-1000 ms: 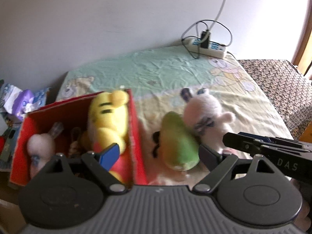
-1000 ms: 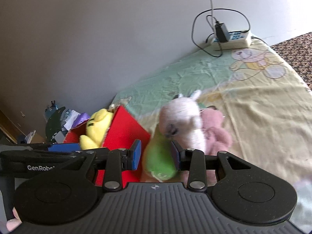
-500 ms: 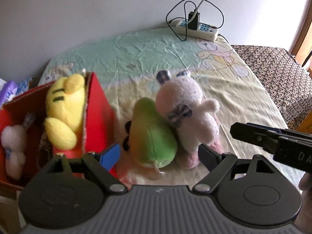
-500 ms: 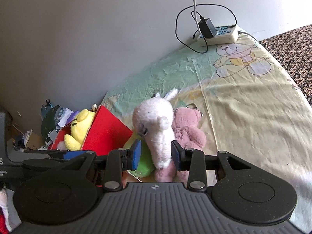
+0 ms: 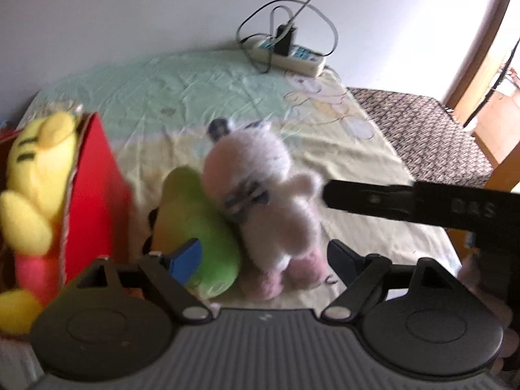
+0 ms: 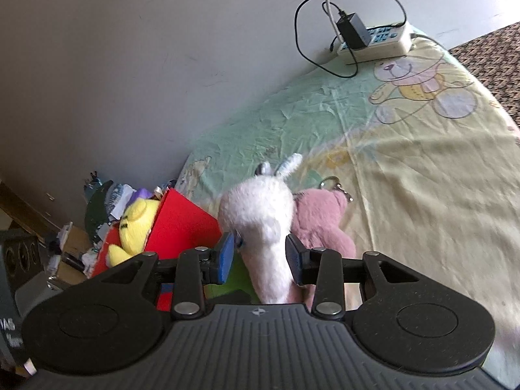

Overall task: Organize objects
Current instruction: 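Move the right gripper toward the white bunny beside the green pear, then close the right gripper on the white fluffy bunny and lift it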

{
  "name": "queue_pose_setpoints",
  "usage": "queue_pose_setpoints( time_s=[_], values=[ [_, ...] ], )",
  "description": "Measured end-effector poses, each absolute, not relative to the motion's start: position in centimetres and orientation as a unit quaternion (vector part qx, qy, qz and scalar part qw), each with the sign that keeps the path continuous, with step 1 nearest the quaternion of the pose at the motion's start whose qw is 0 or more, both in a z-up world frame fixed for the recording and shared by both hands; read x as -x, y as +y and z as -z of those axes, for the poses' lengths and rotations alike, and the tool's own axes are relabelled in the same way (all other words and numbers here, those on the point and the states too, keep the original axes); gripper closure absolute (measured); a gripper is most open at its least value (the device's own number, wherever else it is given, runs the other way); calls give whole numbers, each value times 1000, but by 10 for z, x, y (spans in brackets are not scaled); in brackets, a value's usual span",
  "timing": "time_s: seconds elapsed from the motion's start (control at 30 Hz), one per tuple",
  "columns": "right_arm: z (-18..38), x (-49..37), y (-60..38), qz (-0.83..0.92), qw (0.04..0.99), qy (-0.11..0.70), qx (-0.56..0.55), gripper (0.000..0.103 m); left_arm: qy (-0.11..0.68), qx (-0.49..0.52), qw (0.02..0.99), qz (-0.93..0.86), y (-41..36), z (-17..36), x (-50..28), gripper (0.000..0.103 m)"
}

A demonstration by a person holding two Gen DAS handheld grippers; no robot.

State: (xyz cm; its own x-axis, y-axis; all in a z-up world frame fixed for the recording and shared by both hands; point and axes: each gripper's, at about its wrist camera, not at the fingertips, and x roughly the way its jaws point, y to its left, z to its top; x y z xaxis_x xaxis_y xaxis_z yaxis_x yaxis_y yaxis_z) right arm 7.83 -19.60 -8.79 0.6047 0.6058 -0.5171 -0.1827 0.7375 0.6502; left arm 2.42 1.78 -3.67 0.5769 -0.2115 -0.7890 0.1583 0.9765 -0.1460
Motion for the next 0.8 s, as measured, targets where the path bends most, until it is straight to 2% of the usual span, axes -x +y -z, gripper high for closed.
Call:
queue_pose_setpoints(
  time_s=[0.07, 0.2, 0.3, 0.47, 0.63, 0.73, 0.77, 0.8],
  values=[
    [90, -87, -193, -237, 848, 383, -279, 63, 440, 21, 891, 109, 13, 38, -28, 16],
    [96, -99, -186, -249, 841, 393, -275, 54, 445, 25, 887, 117, 9, 46, -42, 19],
    [103, -106, -180, -253, 838, 401, -268, 54, 453, 33, 883, 118, 10, 53, -54, 20],
    [115, -118, -177, -256, 830, 414, -272, 54, 473, 43, 871, 124, 10, 67, -72, 27],
    [121, -122, -176, -262, 824, 418, -280, 64, 484, 46, 864, 128, 8, 77, -80, 34],
    [117, -120, -175, -266, 827, 415, -268, 72, 485, 47, 864, 130, 9, 77, -80, 36],
    [116, -119, -175, -268, 829, 413, -264, 79, 484, 47, 864, 132, 9, 76, -80, 39],
    [114, -118, -175, -270, 830, 412, -262, 80, 484, 47, 864, 131, 10, 75, -80, 40]
  ],
)
